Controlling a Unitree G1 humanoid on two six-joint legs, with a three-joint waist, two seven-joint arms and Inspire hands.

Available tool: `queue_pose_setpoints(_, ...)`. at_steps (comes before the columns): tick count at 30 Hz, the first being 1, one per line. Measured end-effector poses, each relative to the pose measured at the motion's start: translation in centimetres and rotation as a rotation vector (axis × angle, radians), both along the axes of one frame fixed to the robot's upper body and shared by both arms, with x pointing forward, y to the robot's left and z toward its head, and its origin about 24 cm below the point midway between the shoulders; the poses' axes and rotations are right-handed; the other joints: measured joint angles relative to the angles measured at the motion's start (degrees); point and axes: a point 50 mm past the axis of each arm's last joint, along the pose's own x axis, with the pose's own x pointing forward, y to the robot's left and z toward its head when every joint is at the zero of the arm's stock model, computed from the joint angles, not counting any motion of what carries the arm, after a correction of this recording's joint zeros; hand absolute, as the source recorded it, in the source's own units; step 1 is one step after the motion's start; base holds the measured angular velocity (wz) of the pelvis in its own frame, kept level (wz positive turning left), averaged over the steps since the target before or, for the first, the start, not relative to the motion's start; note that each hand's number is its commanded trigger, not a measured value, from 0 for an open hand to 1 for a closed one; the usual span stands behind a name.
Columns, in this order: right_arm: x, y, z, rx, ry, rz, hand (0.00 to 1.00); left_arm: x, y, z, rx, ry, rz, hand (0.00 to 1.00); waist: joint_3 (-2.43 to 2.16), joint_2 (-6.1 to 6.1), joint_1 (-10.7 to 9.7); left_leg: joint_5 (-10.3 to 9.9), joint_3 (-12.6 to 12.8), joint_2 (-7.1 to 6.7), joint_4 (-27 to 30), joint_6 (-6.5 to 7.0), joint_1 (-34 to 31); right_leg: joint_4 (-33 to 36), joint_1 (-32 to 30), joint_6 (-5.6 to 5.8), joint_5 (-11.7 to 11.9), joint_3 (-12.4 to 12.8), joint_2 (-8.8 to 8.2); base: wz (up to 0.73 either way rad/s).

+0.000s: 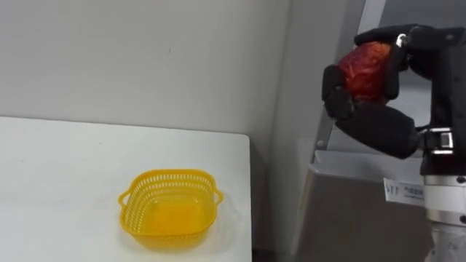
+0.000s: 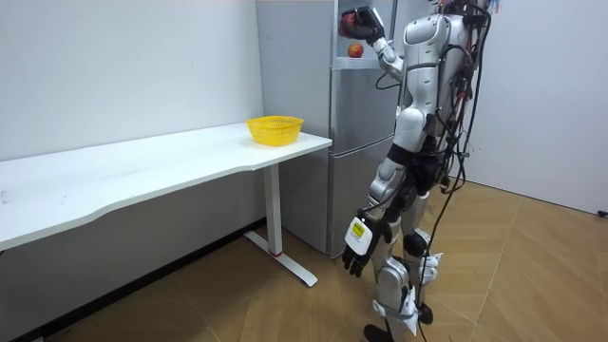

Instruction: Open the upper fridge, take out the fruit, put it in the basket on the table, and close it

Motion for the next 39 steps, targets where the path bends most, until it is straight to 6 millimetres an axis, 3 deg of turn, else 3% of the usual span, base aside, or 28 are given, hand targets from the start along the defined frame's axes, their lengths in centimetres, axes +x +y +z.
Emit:
queue_pose_setpoints(4,-0.8,1.5,0.4,-0.080,-0.053,0.028,1.00,0.2,0.0,0.0,0.004,-0.001,-0.043,0.00,-0.24,-0.36,0.08,0.00,-0.02,0.00,0.01,0.00,-0.22,0.02,-0.06,0.00,0.00,-0.15,0.01,0.00)
queue_pose_setpoints(10,-1.8,3.9,0.3,-0.193,-0.085,0.108,1.00,0.8,0.4,0.2,0.015,-0.010,-0.080,0.00,-0.73,-1.20,1.96,-0.01,-0.10,0.00,-0.02,0.00,-0.07,0.03,0.12,0.00,0.01,-0.06,0.07,0.01)
queue_pose_setpoints(13,-2.0,4.8,0.0,-0.245,-0.092,0.117,1.00,1.2,0.5,0.2,0.018,-0.020,-0.096,0.00,-0.35,-1.61,3.27,0.00,-0.95,-0.08,0.10,0.00,0.16,0.00,0.73,0.00,0.00,-0.75,-0.02,0.13)
queue_pose_setpoints(16,-1.5,5.4,-0.4,-0.297,-0.091,0.105,1.00,1.5,0.6,0.3,0.023,-0.022,-0.118,0.00,0.40,-2.06,4.84,0.04,-1.43,-0.09,0.13,-0.05,0.16,-0.02,0.85,0.01,0.00,-1.41,-0.05,0.08)
queue_pose_setpoints(19,-0.9,6.2,-1.0,-0.341,-0.060,0.123,1.00,1.5,0.5,0.3,0.025,-0.017,-0.136,0.00,0.57,-2.66,5.75,0.04,-2.00,-0.08,-0.43,-0.09,-0.13,-0.01,0.70,0.01,0.00,-1.63,-0.02,0.07)
queue_pose_setpoints(23,0.5,6.4,-1.8,-0.391,0.003,0.101,1.00,1.6,0.6,0.3,0.027,-0.016,-0.144,0.00,0.28,-3.32,6.51,0.25,-3.39,-0.28,-0.21,-0.15,-0.91,-0.07,0.46,0.01,0.00,-2.63,-0.11,0.17)
queue_pose_setpoints(27,2.5,6.0,-3.1,-0.417,0.091,0.068,1.00,1.5,0.6,0.3,0.026,-0.014,-0.143,0.00,0.51,-3.93,7.15,0.50,-4.67,-0.54,0.03,-0.10,-0.91,-0.21,0.74,0.03,-0.01,-4.27,-0.38,0.18)
queue_pose_setpoints(28,3.0,5.9,-3.6,-0.423,0.120,0.058,1.00,1.6,0.6,0.3,0.027,-0.016,-0.143,0.00,0.76,-4.21,7.45,0.53,-5.16,-0.63,0.06,-0.07,-1.08,-0.21,0.75,0.04,-0.02,-5.08,-0.48,0.16)
queue_pose_setpoints(32,4.6,6.0,-5.8,-0.470,0.231,0.043,1.00,1.4,0.7,0.3,0.029,-0.009,-0.142,0.00,0.86,-4.51,9.44,0.55,-5.86,-0.86,0.23,-0.04,-1.76,-0.30,0.37,0.04,-0.02,-6.19,-0.71,0.11)
queue_pose_setpoints(36,6.2,4.9,-8.7,-0.516,0.381,-0.005,1.00,1.3,0.7,0.3,0.026,-0.008,-0.141,0.00,0.73,-4.71,10.94,0.68,-7.35,-1.15,0.14,0.14,-2.12,-0.29,0.62,0.10,-0.06,-7.70,-0.96,0.21)
queue_pose_setpoints(39,6.9,4.4,-9.7,-0.522,0.437,-0.023,1.00,1.1,0.7,0.3,0.014,0.004,-0.141,0.00,0.75,-4.69,11.02,0.82,-8.88,-1.49,0.24,0.22,-2.64,-0.35,0.73,0.28,-0.18,-7.88,-1.11,0.22)
